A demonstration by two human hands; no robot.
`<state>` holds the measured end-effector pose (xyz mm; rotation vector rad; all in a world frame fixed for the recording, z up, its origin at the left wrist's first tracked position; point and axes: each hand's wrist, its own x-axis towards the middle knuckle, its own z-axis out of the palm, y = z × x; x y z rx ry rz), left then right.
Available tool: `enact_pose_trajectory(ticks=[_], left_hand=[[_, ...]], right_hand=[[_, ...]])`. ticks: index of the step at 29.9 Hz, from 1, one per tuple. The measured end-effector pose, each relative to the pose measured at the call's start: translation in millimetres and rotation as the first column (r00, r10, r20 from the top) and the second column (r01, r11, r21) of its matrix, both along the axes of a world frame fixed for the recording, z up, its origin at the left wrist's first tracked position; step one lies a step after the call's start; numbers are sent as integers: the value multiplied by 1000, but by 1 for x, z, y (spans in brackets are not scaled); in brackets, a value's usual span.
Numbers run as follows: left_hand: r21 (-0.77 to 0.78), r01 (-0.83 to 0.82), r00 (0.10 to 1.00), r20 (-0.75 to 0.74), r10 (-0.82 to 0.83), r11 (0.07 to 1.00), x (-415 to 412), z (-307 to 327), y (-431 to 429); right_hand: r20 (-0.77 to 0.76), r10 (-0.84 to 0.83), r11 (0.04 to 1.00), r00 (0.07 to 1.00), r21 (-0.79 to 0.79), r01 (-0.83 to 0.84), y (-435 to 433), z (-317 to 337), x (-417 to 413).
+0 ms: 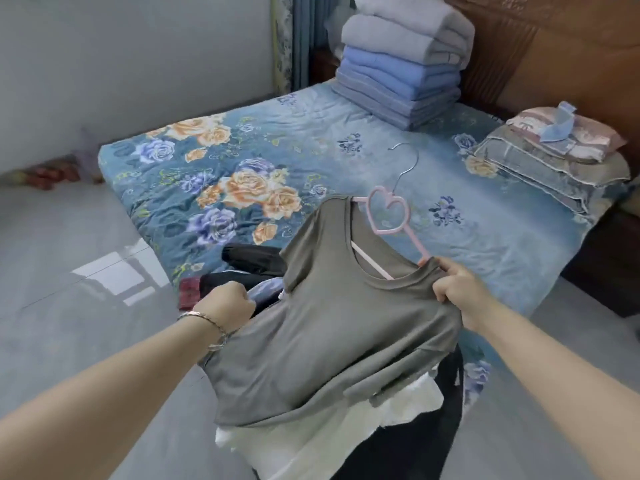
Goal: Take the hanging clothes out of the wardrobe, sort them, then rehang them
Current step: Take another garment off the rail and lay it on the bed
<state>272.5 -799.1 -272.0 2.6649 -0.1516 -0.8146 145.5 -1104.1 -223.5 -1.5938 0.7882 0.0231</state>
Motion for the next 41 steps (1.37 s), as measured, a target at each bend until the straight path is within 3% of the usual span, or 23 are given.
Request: enact_pose_trajectory(ticks=[7, 16, 20, 24, 26, 29, 32, 35, 37, 41], left_hand=[[30, -21, 999, -32, 22, 999, 3, -59, -60], [40, -152, 983, -101, 155, 988, 43, -122, -93], [29, -188, 973, -133, 190, 982, 53, -139, -104], [27, -160, 978, -135, 162, 987, 54, -144, -109], [0, -160, 976, -152, 158, 987, 52, -143, -106], [-8, -151, 977, -153, 148, 989, 47, -136, -90], [-7, -185, 972, -146, 182, 983, 44, -124, -60], [24, -218, 970, -107, 219, 976, 42, -107, -17], [46, -221, 974, -49, 223, 974, 39, -90, 20], [102, -285, 958, 50, 281, 953, 29, -45, 117]], right_hand=[[-191, -199, 962, 961, -225, 154, -101, -145, 3], [-311, -245, 952, 918, -258, 166, -175, -242, 38], [-411, -201, 907, 889, -422, 10, -201, -246, 46], [-677, -238, 766, 697, -572, -294, -194, -256, 52], [-682, -227, 771, 695, -562, -299, -169, -256, 60], [-690, 27, 760, 723, -456, -463, -109, -244, 81], [-634, 366, 676, 682, -322, -662, -36, -220, 105], [-573, 607, 542, 551, -208, -814, 48, -179, 131], [-552, 717, 394, 426, -183, -901, 110, -146, 146], [-557, 808, 34, 190, -278, -960, 240, -84, 166]])
